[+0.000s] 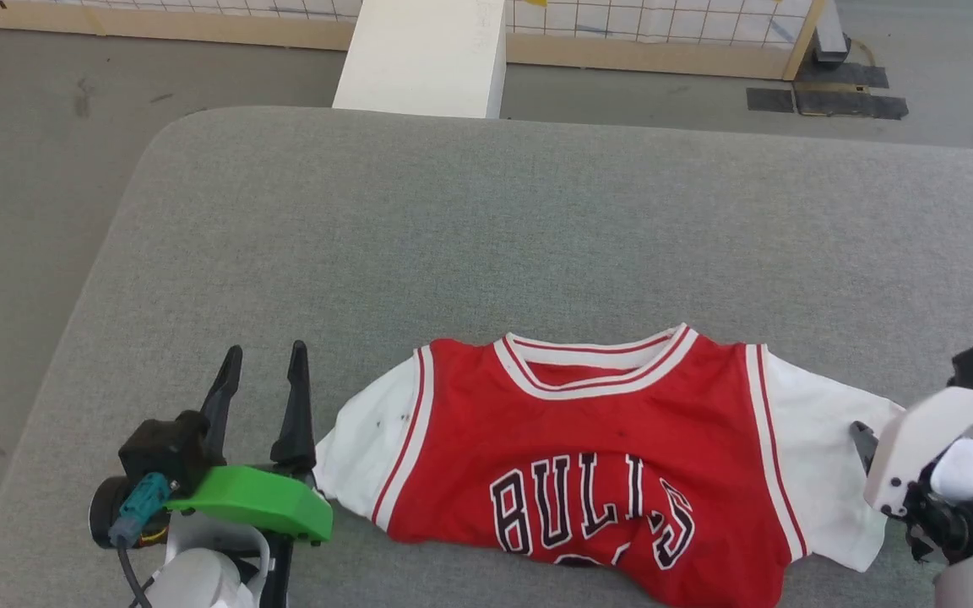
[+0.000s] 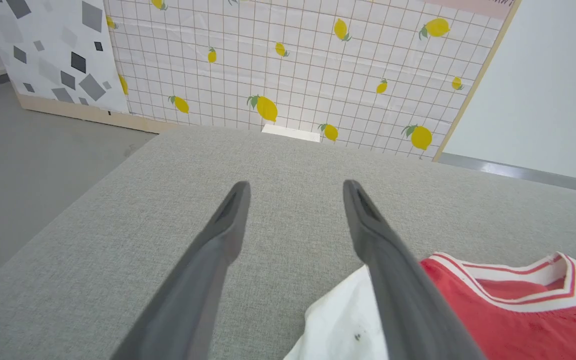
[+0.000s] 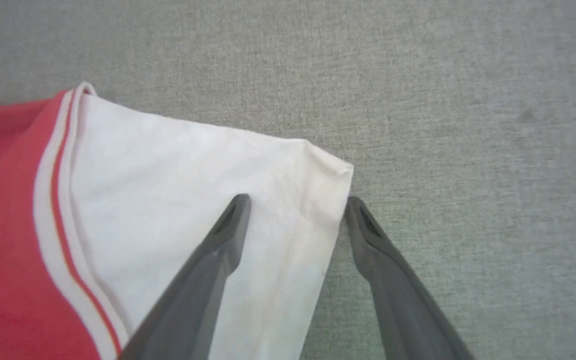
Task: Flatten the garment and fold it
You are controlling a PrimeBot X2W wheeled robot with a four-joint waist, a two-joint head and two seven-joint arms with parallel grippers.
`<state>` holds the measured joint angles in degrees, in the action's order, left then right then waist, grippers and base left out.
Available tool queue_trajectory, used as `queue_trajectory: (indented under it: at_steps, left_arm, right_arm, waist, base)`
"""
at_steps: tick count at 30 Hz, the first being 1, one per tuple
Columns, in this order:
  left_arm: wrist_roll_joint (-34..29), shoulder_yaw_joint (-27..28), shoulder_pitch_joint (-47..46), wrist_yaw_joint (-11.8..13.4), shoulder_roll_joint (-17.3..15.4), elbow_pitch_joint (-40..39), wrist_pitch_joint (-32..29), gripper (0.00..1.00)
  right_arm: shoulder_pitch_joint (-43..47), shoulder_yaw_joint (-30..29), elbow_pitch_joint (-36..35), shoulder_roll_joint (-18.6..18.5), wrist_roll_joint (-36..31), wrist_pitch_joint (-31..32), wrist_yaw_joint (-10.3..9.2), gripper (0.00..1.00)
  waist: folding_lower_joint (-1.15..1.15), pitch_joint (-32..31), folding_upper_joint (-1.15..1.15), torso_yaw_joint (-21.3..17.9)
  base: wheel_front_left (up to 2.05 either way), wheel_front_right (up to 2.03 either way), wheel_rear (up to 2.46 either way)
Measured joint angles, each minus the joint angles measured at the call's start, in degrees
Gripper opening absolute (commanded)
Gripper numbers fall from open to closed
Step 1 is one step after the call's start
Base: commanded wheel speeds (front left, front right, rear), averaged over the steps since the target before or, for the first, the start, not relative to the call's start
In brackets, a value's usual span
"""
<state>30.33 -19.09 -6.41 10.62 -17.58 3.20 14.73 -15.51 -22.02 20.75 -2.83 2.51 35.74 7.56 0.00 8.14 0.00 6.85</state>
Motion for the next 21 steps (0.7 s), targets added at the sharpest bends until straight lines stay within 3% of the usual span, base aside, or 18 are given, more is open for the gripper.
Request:
queue_trajectory:
  at_steps: [4, 5, 7, 8, 9, 14, 21]
  left_arm:
    - [-4.4, 3.5, 0.1, -3.8, 2.8, 0.0, 0.0, 1.00]
    - [-5.2, 4.3, 0.2, -4.6, 3.5, 0.0, 0.0, 1.00]
    - [-7.1, 5.5, 0.4, -6.1, 4.7, 0.1, 0.0, 1.00]
    - [-7.8, 6.0, 0.5, -6.9, 5.3, 0.2, 0.0, 1.00]
    - [-8.2, 6.4, 0.6, -7.6, 5.7, 0.5, 0.0, 1.00]
    - [-10.8, 8.2, 0.8, -10.4, 7.4, 2.7, 0.0, 1.00]
    - [-12.4, 7.0, 0.6, -12.9, 6.2, 8.7, -1.0, 1.00]
  right_arm:
    - [-1.5, 0.4, 1.0, -0.2, -0.8, 3.0, 0.00, 1.00]
    - [-1.9, 0.5, 1.3, -0.2, -0.9, 3.5, 0.00, 0.91]
    - [-2.5, 0.9, 1.9, -0.4, -0.7, 4.2, 0.00, 0.30]
    - [-2.8, 1.0, 2.2, -0.5, -0.3, 4.4, 0.00, 0.04]
    - [-3.0, 1.2, 2.3, -0.5, -0.1, 4.5, 0.00, 0.00]
    - [-2.0, 0.7, 0.2, 0.0, -1.6, 2.5, 0.01, 0.00]
    - [3.5, -4.0, -7.6, 0.1, -4.2, -1.5, 0.01, 0.00]
  waist:
    - [0.00, 0.4, 0.00, 0.1]
    - [0.00, 0.5, 0.00, 0.1]
    - [0.00, 0.7, 0.00, 0.0]
    - [0.00, 0.8, 0.00, 0.0]
    - [0.00, 0.8, 0.00, -0.1]
    - [0.00, 0.5, 0.00, -0.2]
    - [0.00, -0.8, 0.00, -0.7]
  base:
    - [0.00, 0.00, 0.00]
    - [0.00, 0.00, 0.00]
    - [0.00, 0.00, 0.00]
    - [0.00, 0.00, 0.00]
    - [0.00, 0.00, 0.00]
    - [0.00, 0.00, 0.00]
    - [0.00, 0.00, 0.00]
